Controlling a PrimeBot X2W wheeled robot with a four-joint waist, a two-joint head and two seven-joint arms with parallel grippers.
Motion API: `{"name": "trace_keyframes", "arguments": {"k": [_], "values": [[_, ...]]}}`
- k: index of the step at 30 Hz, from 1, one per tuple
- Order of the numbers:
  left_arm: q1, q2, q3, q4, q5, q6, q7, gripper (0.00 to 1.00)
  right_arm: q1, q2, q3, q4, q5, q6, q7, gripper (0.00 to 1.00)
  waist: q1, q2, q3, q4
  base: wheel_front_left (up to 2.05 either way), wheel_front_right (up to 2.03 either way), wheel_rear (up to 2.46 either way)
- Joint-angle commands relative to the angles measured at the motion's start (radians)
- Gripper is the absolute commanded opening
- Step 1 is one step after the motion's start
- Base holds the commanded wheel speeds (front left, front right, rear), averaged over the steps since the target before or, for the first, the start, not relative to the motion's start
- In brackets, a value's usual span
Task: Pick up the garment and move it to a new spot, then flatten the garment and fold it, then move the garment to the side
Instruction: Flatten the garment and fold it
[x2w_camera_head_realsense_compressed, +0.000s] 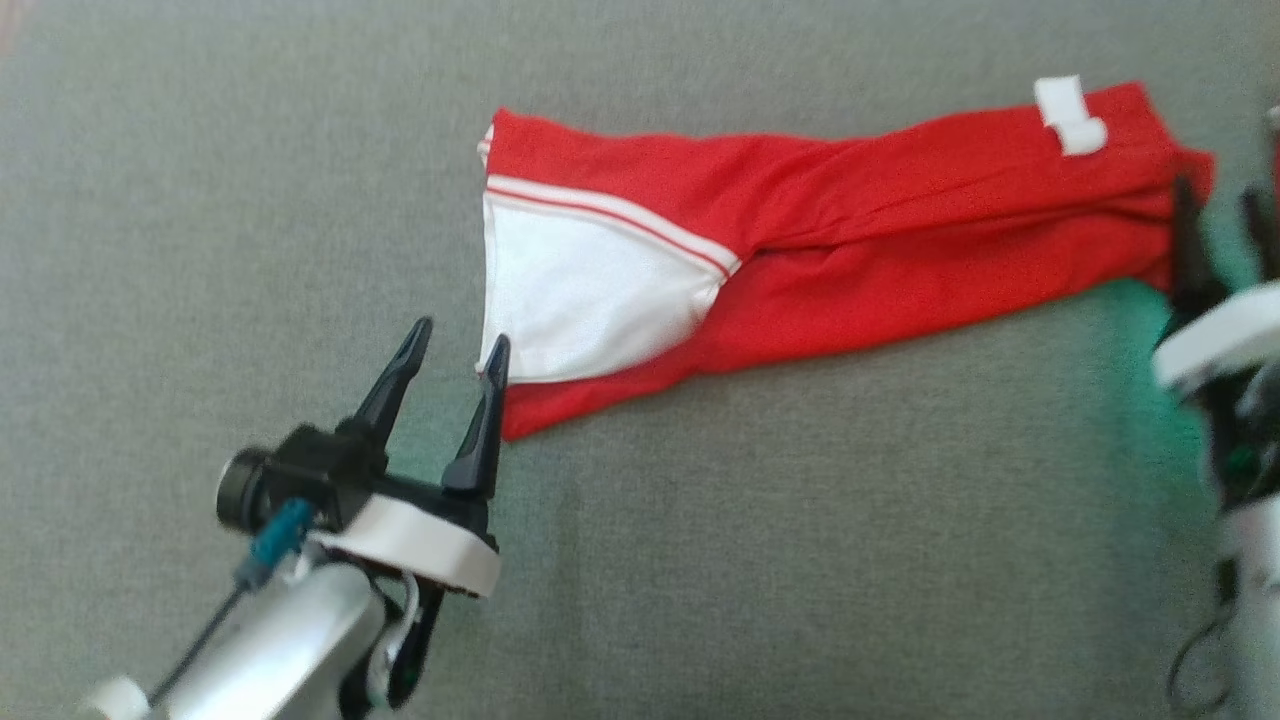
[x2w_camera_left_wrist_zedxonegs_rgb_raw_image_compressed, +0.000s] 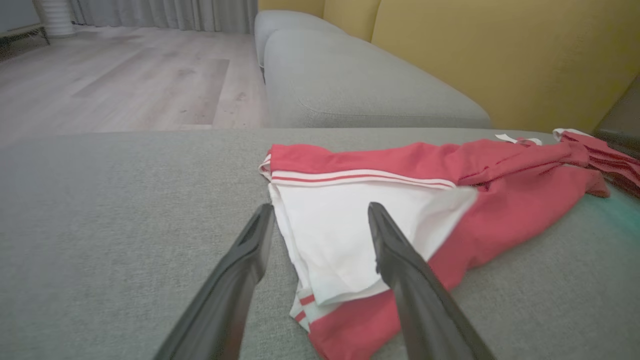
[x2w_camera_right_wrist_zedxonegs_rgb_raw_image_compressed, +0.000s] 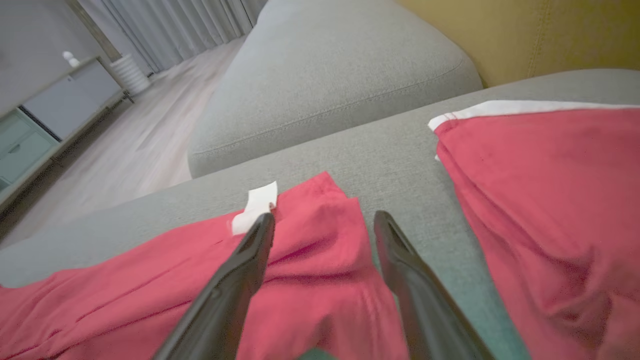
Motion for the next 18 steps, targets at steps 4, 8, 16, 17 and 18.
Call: {"name": "trace_keyframes", "arguments": {"k": [4, 8, 16, 17, 18], "values": [[0.083, -0.035, 0.133, -0.023, 0.09, 0.055, -0.008, 1.0, 0.098, 0.028, 0.052, -0.06, -0.009, -0.002, -0.05, 1.0, 0.0, -0.0001, -0.103, -0.023, 0.0, 0.0, 0.0], [0.194, -0.104, 0.221, -0.03, 0.178, 0.074, -0.008, 1.0, 0.196, 0.059, 0.087, -0.059, -0.021, -0.002, -0.098, 1.0, 0.0, -0.0001, -0.179, -0.023, 0.0, 0.0, 0.0], [0.363, -0.207, 0.328, -0.063, 0.359, 0.079, -0.008, 1.0, 0.312, 0.087, 0.094, -0.031, -0.054, -0.002, -0.188, 1.0, 0.0, -0.0001, -0.262, -0.008, 0.0, 0.0, 0.0], [0.382, -0.217, 0.338, -0.072, 0.382, 0.08, -0.008, 1.0, 0.32, 0.091, 0.091, -0.029, -0.059, -0.002, -0.194, 1.0, 0.0, -0.0001, -0.267, -0.006, 0.0, 0.0, 0.0], [0.401, -0.228, 0.348, -0.081, 0.4, 0.081, -0.008, 1.0, 0.326, 0.095, 0.088, -0.027, -0.064, -0.002, -0.199, 1.0, 0.0, -0.0001, -0.271, -0.003, 0.0, 0.0, 0.0]]}}
